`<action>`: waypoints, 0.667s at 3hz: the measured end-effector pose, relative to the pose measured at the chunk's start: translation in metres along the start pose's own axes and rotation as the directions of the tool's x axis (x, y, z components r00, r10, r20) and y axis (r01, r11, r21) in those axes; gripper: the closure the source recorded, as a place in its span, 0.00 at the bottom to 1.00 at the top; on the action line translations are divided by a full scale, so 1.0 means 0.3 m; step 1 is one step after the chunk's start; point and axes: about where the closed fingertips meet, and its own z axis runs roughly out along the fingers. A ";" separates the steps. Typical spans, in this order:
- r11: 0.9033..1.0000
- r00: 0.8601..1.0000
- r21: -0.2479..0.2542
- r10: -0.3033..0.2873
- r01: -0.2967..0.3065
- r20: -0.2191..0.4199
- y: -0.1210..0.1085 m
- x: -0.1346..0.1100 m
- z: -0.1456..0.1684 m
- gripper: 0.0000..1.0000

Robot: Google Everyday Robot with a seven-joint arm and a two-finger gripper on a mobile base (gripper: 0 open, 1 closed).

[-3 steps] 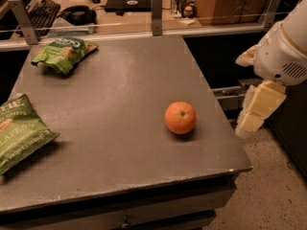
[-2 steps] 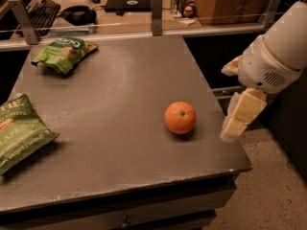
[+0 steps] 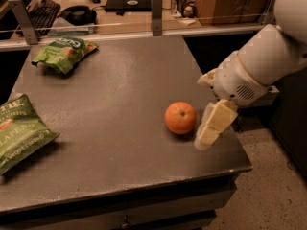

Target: Move orange near green rice chip bag

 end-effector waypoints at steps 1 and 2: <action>1.000 0.998 -0.014 -0.013 0.014 0.060 0.008 -0.036 0.090 0.00; 1.000 0.995 -0.015 -0.022 0.024 0.102 0.002 -0.061 0.156 0.18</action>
Offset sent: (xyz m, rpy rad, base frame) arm 0.0166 0.0545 -0.0484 0.1512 -0.0298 0.0395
